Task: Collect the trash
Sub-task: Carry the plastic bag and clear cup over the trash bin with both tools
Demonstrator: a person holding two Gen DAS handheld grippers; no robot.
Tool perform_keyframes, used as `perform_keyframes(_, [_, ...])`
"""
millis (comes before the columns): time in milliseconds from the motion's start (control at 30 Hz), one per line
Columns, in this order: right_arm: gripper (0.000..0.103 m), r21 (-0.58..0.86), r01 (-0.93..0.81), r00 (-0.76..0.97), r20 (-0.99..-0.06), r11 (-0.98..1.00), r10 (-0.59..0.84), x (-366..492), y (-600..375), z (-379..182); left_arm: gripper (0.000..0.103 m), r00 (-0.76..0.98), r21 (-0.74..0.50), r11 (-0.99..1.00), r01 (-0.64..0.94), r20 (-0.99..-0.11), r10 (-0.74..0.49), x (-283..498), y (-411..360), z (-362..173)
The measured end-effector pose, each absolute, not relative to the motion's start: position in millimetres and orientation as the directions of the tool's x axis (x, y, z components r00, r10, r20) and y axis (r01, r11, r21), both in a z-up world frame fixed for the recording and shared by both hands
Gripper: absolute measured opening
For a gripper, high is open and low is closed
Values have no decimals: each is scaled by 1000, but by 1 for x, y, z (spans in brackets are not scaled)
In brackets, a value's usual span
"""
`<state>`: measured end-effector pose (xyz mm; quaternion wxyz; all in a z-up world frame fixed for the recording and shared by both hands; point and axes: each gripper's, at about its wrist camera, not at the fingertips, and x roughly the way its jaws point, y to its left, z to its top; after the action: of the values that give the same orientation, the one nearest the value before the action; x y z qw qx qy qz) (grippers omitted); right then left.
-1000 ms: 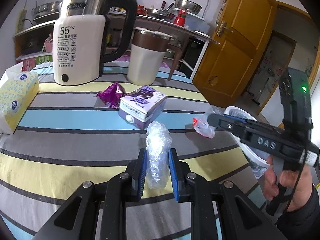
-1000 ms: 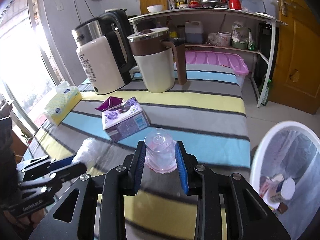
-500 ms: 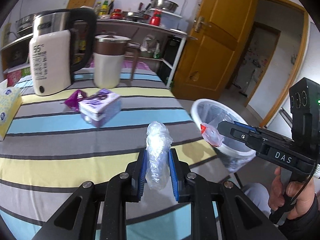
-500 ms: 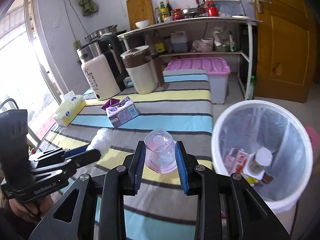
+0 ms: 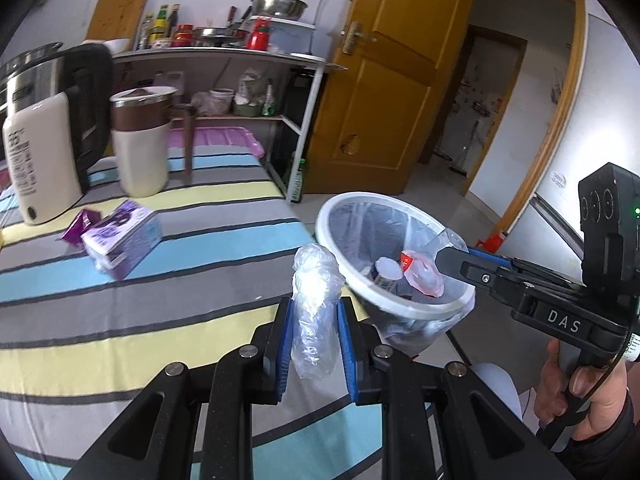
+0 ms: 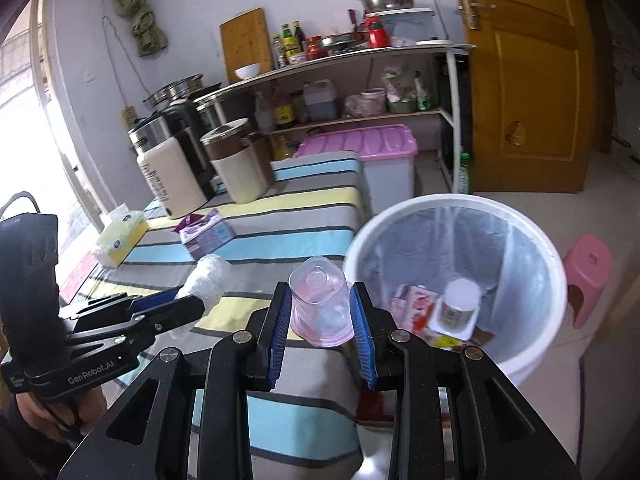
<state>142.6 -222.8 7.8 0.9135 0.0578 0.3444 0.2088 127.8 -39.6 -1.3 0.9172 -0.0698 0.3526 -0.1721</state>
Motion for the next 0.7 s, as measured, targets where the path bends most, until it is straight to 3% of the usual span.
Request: perform_keyframes(700, [32,265,-182,712,-629,947,312,161,-294,-10,22,631,-233,889,393,-635,-445,182,-117,-7])
